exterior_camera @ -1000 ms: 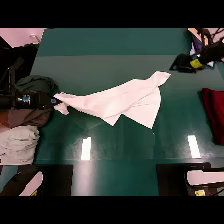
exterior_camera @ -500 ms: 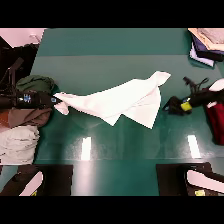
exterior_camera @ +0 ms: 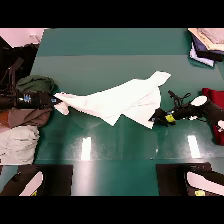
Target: Fold the shirts.
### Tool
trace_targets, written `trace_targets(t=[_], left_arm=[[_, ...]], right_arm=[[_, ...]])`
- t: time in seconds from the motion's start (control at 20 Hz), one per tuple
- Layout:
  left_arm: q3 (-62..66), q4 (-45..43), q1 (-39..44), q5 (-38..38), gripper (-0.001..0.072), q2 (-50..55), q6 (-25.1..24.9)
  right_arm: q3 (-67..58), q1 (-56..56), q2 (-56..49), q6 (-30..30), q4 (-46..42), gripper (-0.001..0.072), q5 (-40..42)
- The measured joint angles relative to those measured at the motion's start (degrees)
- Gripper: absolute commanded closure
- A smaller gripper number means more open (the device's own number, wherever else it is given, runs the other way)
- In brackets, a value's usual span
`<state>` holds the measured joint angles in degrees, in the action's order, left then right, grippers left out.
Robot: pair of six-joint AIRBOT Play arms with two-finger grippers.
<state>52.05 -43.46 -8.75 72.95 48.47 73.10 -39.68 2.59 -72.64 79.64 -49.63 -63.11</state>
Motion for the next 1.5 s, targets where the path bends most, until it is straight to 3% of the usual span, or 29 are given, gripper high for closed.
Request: trace_targets(t=[0.05, 0.1, 0.45, 0.9, 1.15, 1.3, 1.5], left_arm=[[0.00, -0.02, 0.00, 0.00, 0.0677, 0.00, 0.00], [0.00, 0.00, 0.00, 0.09, 0.0677, 0.00, 0.00], [7.21, 0.42, 0.00, -1.16, 0.0678, 0.02, 0.09], [53.13, 0.83, 0.00, -2.21, 0.0678, -0.02, 1.01], [72.22, 0.90, 0.00, -1.25, 0.0678, -0.63, 4.22], [75.38, 1.20, 0.00, 1.92, 0.0678, -0.70, 6.21], [64.70, 0.44, 0.00, 8.61, 0.0678, -0.50, 7.43]], right_arm=[[0.13, -0.17, -0.02, 0.00, -0.13, 0.0674, 0.44], [0.20, -0.28, 0.00, -0.07, 0.00, 0.0695, 0.66], [-7.50, 1.73, 8.24, -0.57, 0.46, 0.0699, 0.04], [-50.56, 18.60, 27.36, -0.68, 0.39, 0.0700, -0.07], [-66.62, 32.26, 32.02, -0.22, 0.17, 0.0701, -3.80], [-73.09, 36.30, 30.36, 2.03, 0.22, 0.0701, -9.49], [-77.26, 37.05, 23.23, 6.10, 0.09, 0.0701, -20.35]])
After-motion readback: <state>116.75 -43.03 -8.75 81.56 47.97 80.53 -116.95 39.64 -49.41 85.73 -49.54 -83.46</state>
